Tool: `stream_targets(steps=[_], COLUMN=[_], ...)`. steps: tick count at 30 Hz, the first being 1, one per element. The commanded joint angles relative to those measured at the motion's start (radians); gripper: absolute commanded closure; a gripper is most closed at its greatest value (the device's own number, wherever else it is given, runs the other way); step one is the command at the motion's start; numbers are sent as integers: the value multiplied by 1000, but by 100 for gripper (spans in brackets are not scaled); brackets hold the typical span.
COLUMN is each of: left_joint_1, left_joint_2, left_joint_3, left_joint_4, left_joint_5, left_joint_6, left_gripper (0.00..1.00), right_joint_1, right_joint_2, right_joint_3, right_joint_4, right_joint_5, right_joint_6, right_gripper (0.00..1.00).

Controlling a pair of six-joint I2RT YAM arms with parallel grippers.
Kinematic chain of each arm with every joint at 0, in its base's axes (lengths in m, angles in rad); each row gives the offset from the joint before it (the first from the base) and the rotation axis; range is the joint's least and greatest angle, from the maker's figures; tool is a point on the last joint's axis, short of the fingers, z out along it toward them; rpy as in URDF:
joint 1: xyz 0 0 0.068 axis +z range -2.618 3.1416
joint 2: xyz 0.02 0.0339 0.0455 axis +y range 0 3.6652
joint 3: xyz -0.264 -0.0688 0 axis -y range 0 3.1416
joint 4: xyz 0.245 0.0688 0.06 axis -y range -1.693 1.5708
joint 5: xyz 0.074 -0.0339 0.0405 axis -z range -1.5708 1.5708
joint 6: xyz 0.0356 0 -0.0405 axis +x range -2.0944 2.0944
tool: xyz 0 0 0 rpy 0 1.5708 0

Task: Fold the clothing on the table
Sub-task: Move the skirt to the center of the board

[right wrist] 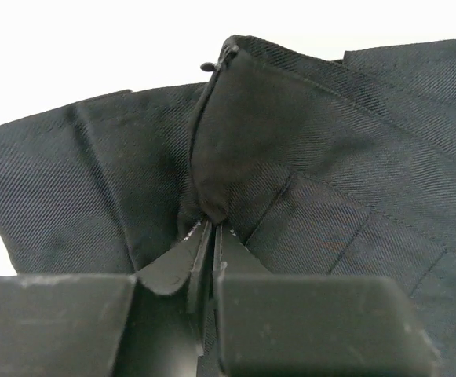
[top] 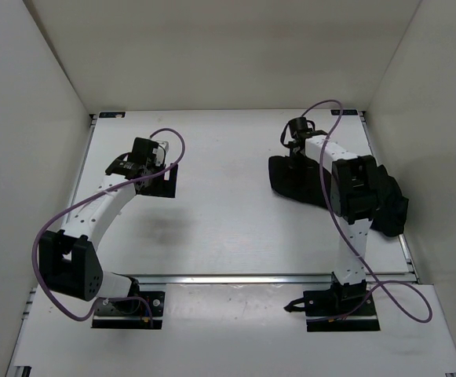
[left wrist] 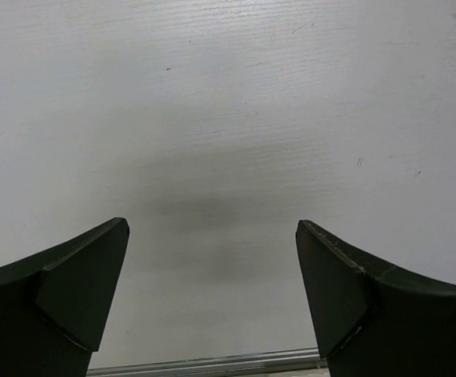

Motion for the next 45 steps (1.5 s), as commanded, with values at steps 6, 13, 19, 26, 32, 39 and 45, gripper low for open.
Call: stream_targets(steps=[6,13,19,26,32,39,45], left_joint_1=[9,15,18,38,68,54,-9], left_joint_2=[-11,42,42,30,-50,-100,-91], left_joint_3=[13,94,136,171,194,71,7], left_joint_4=[40,68,31,22,31,115,174], left_joint_5=[52,83,46,-17,-43,47,61], left_joint_6=[1,-22,1,-31,-94,-100,-102], left_gripper=[2,1,1,1,1,1,1], right_joint_1=[-68,33,113,-51,-6,-97,-118], right_joint_2=[-76,83,-215,-596,-670,-670,-656], right_joint_3=[175,702,862,149,-389,-506,-471], right_joint_4=[3,-77,1,155,69,113,146], right_joint_5=[-38,-340,-302,-497,-519,-565,-552], right_joint_6=[-119,-196,-303,-170,-173,-162,-186], right_gripper=[99,100,99,100,100,100,100])
